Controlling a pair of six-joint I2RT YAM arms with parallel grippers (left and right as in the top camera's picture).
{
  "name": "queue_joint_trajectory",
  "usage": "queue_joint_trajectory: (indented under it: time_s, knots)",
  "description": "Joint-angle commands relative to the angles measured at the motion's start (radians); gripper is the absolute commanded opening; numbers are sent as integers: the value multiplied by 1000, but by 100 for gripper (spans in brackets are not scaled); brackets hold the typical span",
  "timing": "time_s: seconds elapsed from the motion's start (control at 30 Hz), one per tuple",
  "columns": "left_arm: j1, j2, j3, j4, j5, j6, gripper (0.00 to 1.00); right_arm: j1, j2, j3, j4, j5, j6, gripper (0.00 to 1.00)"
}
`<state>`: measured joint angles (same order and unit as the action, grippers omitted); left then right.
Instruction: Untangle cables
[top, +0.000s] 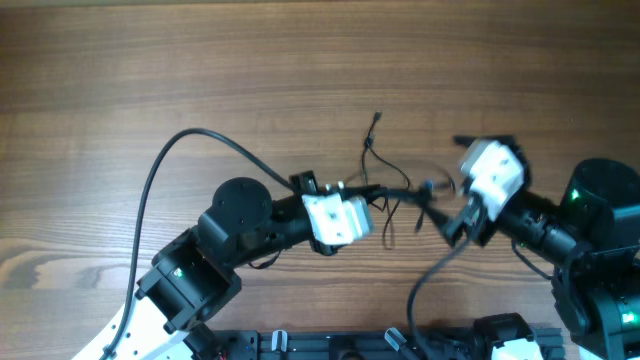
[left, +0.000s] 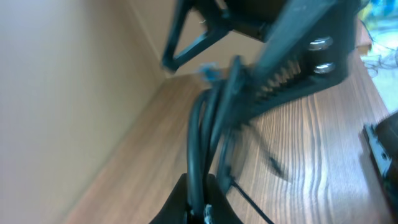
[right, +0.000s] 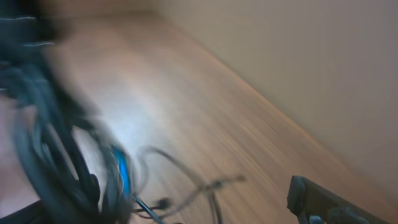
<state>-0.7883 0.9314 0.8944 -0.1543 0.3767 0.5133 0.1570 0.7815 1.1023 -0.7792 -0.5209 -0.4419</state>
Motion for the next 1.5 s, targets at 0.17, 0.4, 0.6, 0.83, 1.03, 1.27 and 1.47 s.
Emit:
queue_joint_trajectory:
  time_s: [0.17, 0.4, 0.6, 0.83, 1.03, 1.27, 1.47]
  knots:
    - [0, -2, 9, 106, -102, -707, 4, -1, 0, 3, 14, 214, 285, 100]
    - [-2, -2, 9, 167, -134, -866, 4, -1, 0, 3, 23, 51, 247, 100]
    - [-2, -2, 9, 166, -133, -888, 4, -1, 1, 3, 45, 47, 261, 100]
    - [-2, -2, 9, 127, -375, -1128, 4, -1, 1, 3, 43, 78, 262, 100]
    - [-2, -2, 9, 141, -280, -1131, 4, -1, 3, 3, 64, 90, 288, 100]
    - [-2, -2, 9, 170, -135, -1131, 4, -1, 71, 3, 100, 43, 289, 100]
    - [-2, -2, 9, 233, -24, -1130, 4, -1, 182, 3, 129, 173, 355, 100]
